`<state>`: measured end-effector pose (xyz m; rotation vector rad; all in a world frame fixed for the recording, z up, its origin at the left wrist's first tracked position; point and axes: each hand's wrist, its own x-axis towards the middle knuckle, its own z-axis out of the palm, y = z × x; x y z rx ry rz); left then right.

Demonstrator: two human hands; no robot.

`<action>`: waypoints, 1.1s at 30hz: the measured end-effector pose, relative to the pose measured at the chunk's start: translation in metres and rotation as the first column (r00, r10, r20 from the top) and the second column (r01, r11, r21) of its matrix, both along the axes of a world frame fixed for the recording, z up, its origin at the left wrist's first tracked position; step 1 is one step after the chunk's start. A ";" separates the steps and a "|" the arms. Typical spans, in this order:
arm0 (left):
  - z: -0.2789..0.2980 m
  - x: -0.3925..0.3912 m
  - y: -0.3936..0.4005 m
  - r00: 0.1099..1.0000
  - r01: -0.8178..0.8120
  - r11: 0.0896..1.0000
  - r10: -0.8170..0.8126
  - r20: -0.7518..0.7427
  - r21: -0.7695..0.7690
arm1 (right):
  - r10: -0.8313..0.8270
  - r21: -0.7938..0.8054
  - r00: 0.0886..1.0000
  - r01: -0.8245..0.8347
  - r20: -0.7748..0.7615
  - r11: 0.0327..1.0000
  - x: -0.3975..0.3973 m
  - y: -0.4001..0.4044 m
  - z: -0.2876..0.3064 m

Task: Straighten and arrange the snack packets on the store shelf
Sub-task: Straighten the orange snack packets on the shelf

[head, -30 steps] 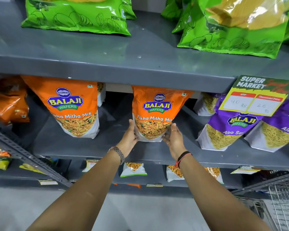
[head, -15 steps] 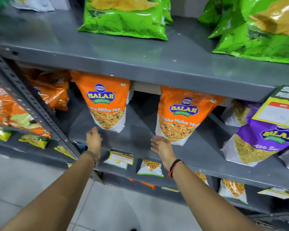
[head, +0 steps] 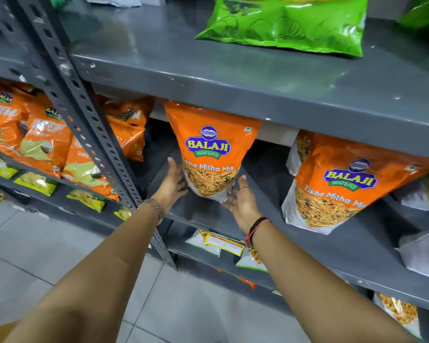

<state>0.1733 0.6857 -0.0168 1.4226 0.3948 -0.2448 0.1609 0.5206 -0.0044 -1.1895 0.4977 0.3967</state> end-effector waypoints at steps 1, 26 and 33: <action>0.000 -0.002 -0.002 1.000 0.003 1.000 -0.003 0.007 0.015 | 0.012 -0.018 1.000 -0.012 -0.001 1.000 0.000 0.001 0.000; -0.031 -0.033 -0.033 0.878 -0.479 0.878 0.478 -0.029 -0.024 | 0.069 -0.103 0.996 -0.064 0.050 0.993 -0.037 -0.049 -0.018; -0.038 -0.071 -0.112 0.908 -0.419 0.906 0.420 -0.011 -0.057 | 0.016 -0.429 0.984 0.062 0.177 0.901 -0.105 -0.192 -0.044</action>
